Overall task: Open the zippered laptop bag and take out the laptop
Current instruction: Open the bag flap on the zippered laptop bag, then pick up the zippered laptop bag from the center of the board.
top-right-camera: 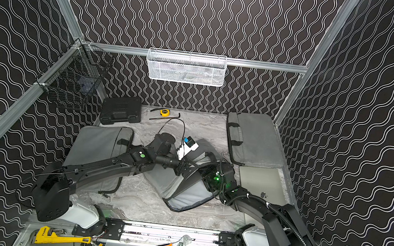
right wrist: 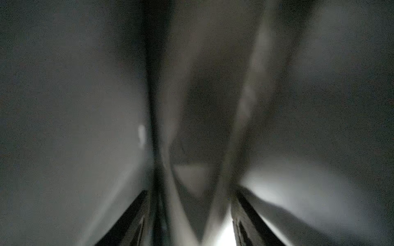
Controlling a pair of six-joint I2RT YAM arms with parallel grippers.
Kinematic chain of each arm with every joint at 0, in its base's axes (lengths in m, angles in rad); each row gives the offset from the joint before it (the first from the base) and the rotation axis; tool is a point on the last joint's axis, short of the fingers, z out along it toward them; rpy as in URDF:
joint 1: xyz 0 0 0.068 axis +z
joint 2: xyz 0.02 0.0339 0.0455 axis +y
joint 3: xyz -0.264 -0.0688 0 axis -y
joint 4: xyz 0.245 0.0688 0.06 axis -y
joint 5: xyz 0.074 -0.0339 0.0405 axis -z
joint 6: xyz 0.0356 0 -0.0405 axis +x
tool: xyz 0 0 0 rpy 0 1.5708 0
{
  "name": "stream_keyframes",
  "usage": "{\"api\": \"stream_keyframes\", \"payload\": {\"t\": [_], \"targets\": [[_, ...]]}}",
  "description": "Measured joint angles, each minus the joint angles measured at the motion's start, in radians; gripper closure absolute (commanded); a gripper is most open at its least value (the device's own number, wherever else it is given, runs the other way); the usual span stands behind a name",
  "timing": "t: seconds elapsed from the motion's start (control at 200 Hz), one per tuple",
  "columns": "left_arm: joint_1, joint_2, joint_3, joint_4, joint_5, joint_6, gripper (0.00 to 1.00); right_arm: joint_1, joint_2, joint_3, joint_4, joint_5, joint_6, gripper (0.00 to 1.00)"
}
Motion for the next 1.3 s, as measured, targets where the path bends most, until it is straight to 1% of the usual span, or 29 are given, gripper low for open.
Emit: {"api": "stream_keyframes", "payload": {"t": [0.175,0.325,0.36,0.415,0.455,0.535,0.641,0.676,0.741,0.821,0.916,1.061,1.161,1.296], "targets": [[0.0,0.0,-0.006,0.019,0.023,0.011,1.0,0.0,0.029,0.006,0.056,0.022,0.027,0.64],[0.001,0.0,-0.011,0.021,0.021,0.033,1.0,0.0,0.052,0.036,0.059,0.028,0.017,0.85],[0.001,0.0,-0.013,0.021,0.02,0.036,0.94,0.0,0.053,0.042,0.07,0.027,0.016,0.9],[0.001,0.0,-0.016,0.021,0.018,0.038,0.82,0.0,0.051,0.049,0.103,0.027,0.014,1.0],[0.001,-0.002,-0.019,0.026,0.019,0.041,0.72,0.0,0.051,0.049,0.111,0.029,0.004,1.0],[-0.001,-0.012,-0.021,0.043,0.047,0.044,0.57,0.0,0.049,0.046,0.114,0.034,0.006,1.0],[-0.001,-0.031,-0.031,0.067,0.064,0.055,0.43,0.0,0.04,0.047,0.113,0.053,0.004,1.0],[0.0,-0.039,-0.037,0.07,0.063,0.055,0.36,0.0,0.035,0.048,0.109,0.061,0.001,1.0],[0.0,-0.061,-0.051,0.071,0.056,0.058,0.31,0.0,0.024,0.053,0.102,0.078,-0.008,1.0],[0.0,-0.099,-0.073,0.072,0.035,0.062,0.27,-0.002,0.008,0.058,0.085,0.103,-0.019,1.0],[0.001,-0.158,-0.122,0.064,-0.005,0.061,0.26,-0.006,-0.008,0.066,0.065,0.131,-0.034,1.0],[0.01,-0.274,-0.255,0.06,-0.098,0.048,0.24,-0.01,-0.012,0.084,0.058,0.166,-0.048,1.0],[0.026,-0.354,-0.335,0.052,-0.17,0.005,0.22,-0.018,-0.005,0.101,0.059,0.175,-0.064,1.0],[0.072,-0.42,-0.383,0.035,-0.267,-0.071,0.21,-0.033,0.005,0.114,0.06,0.177,-0.078,1.0]]}}
